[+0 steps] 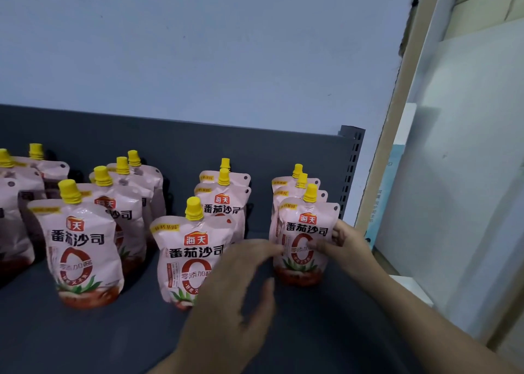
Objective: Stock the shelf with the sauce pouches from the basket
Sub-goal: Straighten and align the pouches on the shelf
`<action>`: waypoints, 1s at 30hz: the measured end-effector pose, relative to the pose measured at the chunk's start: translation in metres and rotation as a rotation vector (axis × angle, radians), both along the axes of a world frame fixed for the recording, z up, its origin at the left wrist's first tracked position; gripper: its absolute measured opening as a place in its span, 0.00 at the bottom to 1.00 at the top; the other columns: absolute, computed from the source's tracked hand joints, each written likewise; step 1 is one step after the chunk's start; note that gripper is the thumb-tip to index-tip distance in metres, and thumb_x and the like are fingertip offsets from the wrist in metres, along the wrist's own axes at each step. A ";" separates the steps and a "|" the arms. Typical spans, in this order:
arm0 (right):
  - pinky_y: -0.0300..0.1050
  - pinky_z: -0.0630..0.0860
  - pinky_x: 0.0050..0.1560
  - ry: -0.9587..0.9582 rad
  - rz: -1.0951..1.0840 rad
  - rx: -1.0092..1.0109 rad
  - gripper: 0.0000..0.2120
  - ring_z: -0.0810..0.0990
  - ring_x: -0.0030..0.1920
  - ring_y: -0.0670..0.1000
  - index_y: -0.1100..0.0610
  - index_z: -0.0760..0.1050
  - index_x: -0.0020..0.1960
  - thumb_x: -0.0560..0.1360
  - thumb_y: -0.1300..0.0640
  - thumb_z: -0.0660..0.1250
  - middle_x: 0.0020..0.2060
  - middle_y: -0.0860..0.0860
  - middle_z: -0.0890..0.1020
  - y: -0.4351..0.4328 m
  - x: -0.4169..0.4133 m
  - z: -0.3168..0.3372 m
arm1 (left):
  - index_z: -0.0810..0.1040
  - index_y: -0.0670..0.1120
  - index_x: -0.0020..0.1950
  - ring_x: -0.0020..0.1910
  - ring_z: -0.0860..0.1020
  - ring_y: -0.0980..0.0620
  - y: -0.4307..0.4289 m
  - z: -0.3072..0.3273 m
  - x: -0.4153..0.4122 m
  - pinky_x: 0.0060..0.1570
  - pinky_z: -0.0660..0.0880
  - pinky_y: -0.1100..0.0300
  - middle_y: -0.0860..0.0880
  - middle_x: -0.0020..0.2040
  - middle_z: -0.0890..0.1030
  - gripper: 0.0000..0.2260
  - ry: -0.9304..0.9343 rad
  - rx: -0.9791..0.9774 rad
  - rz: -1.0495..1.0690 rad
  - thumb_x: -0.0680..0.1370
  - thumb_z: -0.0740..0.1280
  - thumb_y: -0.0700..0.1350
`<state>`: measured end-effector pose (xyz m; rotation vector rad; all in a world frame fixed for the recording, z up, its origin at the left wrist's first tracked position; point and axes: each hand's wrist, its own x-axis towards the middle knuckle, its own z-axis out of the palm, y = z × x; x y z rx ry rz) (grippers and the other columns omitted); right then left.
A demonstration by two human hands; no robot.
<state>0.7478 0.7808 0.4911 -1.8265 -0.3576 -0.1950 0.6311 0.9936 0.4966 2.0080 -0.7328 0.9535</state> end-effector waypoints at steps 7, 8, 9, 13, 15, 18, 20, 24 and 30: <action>0.45 0.79 0.51 0.055 -0.018 0.086 0.23 0.81 0.53 0.48 0.50 0.72 0.55 0.62 0.57 0.75 0.52 0.48 0.83 -0.005 0.002 -0.005 | 0.59 0.47 0.69 0.67 0.63 0.50 0.070 -0.023 0.014 0.69 0.61 0.60 0.55 0.65 0.62 0.42 0.247 -0.364 0.453 0.61 0.79 0.40; 0.46 0.79 0.51 0.050 -0.035 0.084 0.25 0.81 0.53 0.48 0.49 0.72 0.55 0.60 0.53 0.75 0.51 0.48 0.83 -0.004 0.002 -0.006 | 0.57 0.47 0.71 0.68 0.65 0.50 0.075 -0.029 0.020 0.69 0.62 0.54 0.52 0.67 0.63 0.46 0.383 -0.396 0.401 0.61 0.79 0.36; 0.45 0.79 0.50 0.054 -0.050 0.061 0.25 0.81 0.52 0.48 0.49 0.72 0.54 0.60 0.53 0.76 0.51 0.47 0.82 -0.004 0.001 -0.007 | 0.56 0.48 0.72 0.66 0.68 0.50 0.078 -0.033 0.024 0.68 0.65 0.51 0.51 0.66 0.67 0.47 0.506 -0.429 0.338 0.61 0.78 0.33; 0.40 0.77 0.48 0.125 -0.067 -0.245 0.21 0.77 0.54 0.47 0.52 0.71 0.57 0.68 0.64 0.72 0.51 0.44 0.78 0.005 -0.001 -0.010 | 0.71 0.49 0.61 0.47 0.79 0.62 0.086 -0.039 0.033 0.51 0.74 0.62 0.58 0.50 0.80 0.29 0.746 -0.420 0.222 0.65 0.76 0.33; 0.38 0.76 0.47 0.117 -0.110 -0.321 0.20 0.76 0.54 0.47 0.52 0.71 0.57 0.69 0.65 0.72 0.49 0.43 0.77 0.007 0.000 -0.012 | 0.74 0.56 0.51 0.44 0.79 0.69 0.087 -0.037 0.037 0.44 0.74 0.70 0.59 0.44 0.82 0.22 0.740 -0.320 0.217 0.65 0.76 0.35; 0.32 0.73 0.41 0.094 -0.127 -0.284 0.20 0.77 0.55 0.48 0.51 0.72 0.56 0.69 0.66 0.72 0.46 0.39 0.77 0.007 0.000 -0.013 | 0.75 0.59 0.47 0.43 0.79 0.71 0.086 -0.035 0.045 0.38 0.73 0.74 0.62 0.41 0.83 0.22 0.741 -0.288 0.178 0.65 0.76 0.35; 0.33 0.73 0.42 0.093 -0.139 -0.279 0.22 0.77 0.56 0.48 0.53 0.71 0.58 0.68 0.66 0.72 0.47 0.40 0.77 0.008 -0.002 -0.014 | 0.75 0.58 0.48 0.45 0.80 0.66 0.082 -0.033 0.051 0.41 0.75 0.71 0.59 0.44 0.83 0.21 0.767 -0.284 0.156 0.66 0.76 0.35; 0.36 0.71 0.43 -0.072 -0.419 -0.158 0.22 0.74 0.52 0.49 0.51 0.64 0.54 0.69 0.63 0.73 0.49 0.47 0.73 0.016 -0.021 -0.009 | 0.76 0.53 0.55 0.50 0.81 0.56 0.080 -0.030 0.061 0.52 0.79 0.54 0.53 0.50 0.83 0.26 0.851 -0.287 0.110 0.58 0.76 0.44; 0.28 0.71 0.42 -0.475 -0.186 -0.448 0.10 0.74 0.43 0.40 0.47 0.69 0.47 0.71 0.60 0.66 0.40 0.41 0.74 0.065 -0.065 -0.002 | 0.77 0.50 0.56 0.51 0.82 0.53 0.087 -0.038 0.064 0.54 0.78 0.52 0.51 0.50 0.84 0.28 0.906 -0.270 0.077 0.57 0.80 0.39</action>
